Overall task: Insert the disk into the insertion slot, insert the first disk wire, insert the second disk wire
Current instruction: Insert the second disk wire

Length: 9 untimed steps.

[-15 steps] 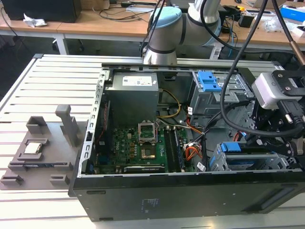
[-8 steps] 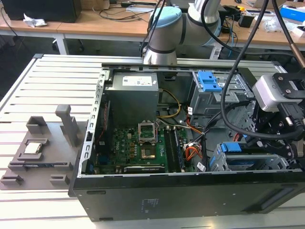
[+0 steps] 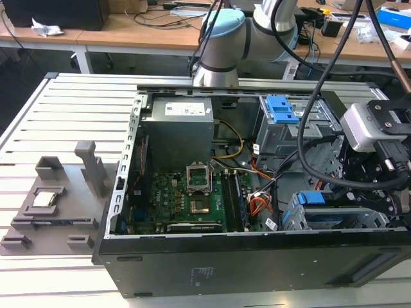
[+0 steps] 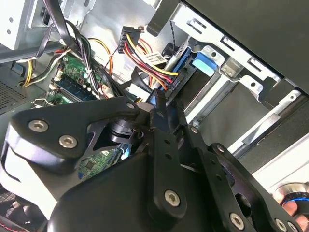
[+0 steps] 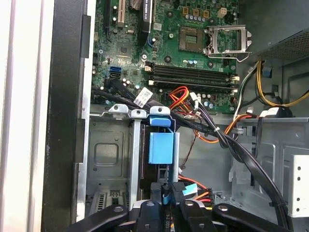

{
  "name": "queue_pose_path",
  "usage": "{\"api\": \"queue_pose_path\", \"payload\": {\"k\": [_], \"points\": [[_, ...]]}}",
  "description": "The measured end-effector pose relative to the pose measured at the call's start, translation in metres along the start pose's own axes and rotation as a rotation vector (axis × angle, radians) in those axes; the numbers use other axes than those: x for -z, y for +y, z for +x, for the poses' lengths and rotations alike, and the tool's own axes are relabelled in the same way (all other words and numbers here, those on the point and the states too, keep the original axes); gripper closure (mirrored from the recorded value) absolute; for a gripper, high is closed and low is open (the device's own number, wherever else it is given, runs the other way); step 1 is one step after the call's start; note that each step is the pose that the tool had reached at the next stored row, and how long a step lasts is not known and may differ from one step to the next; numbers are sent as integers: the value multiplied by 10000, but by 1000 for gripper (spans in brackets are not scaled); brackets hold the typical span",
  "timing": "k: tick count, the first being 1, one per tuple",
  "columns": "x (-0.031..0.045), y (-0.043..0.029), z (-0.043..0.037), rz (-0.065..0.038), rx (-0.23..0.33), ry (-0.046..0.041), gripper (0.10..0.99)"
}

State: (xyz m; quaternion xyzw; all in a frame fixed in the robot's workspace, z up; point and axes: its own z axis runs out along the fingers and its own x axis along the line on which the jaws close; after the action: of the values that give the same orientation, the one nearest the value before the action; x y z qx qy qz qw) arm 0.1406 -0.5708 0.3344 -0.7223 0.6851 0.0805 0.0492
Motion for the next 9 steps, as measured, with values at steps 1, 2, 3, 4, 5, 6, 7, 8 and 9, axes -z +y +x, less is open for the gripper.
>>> {"api": "queue_pose_path", "payload": {"k": [1,2,3,4,5,6,7,8,9], "points": [[32,1,-6,0,0,-1,871],[75,3,-14,0,-2,10,871],[142,6,-27,-3,-3,49,871],[193,8,-38,-5,-6,100,871],[270,11,-65,-11,-13,236,871],[323,12,-96,-19,-21,395,871],[356,12,-129,-29,-30,594,890],[375,11,-172,-46,-48,949,980],[381,10,-198,-56,-58,1157,980]]}}
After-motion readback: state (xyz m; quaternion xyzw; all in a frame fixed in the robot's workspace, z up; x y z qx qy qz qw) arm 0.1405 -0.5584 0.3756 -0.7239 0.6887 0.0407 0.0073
